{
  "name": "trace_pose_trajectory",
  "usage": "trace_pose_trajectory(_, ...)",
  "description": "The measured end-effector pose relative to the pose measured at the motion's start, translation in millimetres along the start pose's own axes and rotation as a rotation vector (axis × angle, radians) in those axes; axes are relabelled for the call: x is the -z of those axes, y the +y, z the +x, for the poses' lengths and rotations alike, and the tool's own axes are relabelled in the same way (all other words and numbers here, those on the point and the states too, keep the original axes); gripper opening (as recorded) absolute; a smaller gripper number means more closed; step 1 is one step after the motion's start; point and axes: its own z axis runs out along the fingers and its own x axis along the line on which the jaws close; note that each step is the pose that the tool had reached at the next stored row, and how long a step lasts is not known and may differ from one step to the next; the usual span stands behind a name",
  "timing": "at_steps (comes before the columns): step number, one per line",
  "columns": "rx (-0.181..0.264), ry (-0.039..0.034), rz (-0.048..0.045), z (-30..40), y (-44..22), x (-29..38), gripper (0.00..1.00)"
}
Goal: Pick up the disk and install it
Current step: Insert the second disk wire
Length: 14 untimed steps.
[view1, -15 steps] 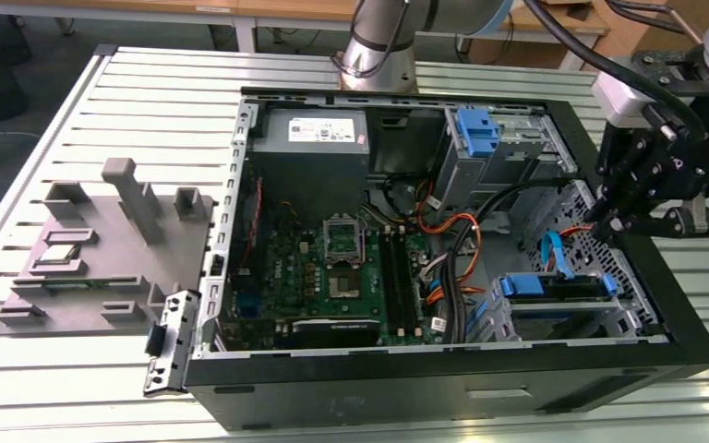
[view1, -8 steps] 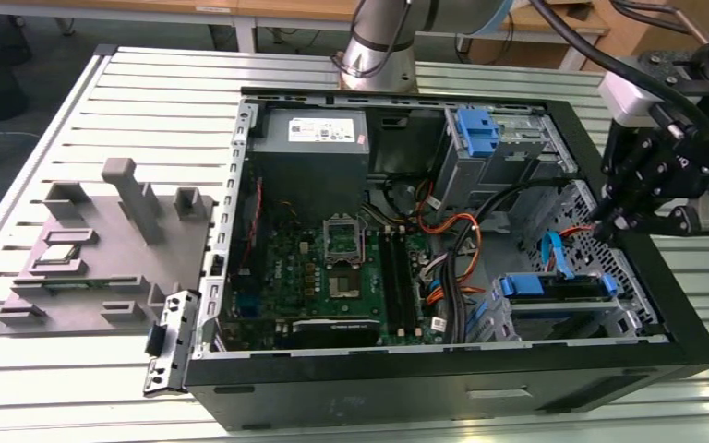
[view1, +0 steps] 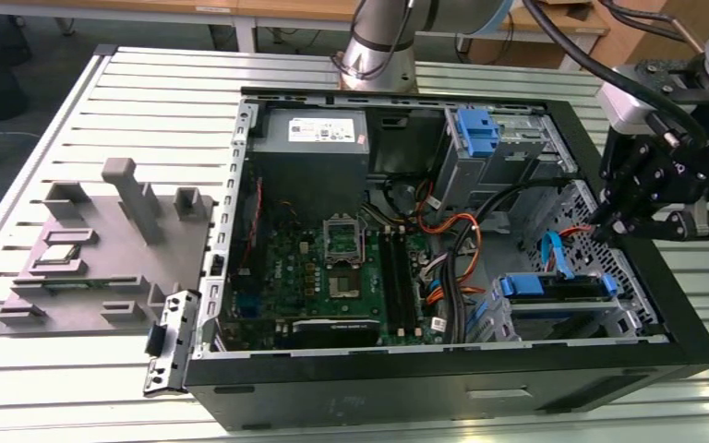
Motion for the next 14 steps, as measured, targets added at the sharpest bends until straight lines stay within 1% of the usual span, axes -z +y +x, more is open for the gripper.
trace_pose_trajectory(4, 0.000, 0.0013, -0.0014, 0.3, 0.1, -1.7, 0.24)
trace_pose_trajectory(8, 0.000, 0.0037, -0.0016, 1.1, 2.4, -3.9, 0.24)
trace_pose_trajectory(11, 0.000, 0.0056, -0.0017, 1.8, 5.8, -5.6, 0.24)
trace_pose_trajectory(14, 0.000, 0.0071, -0.0017, 2.8, 10.6, -7.2, 0.24)
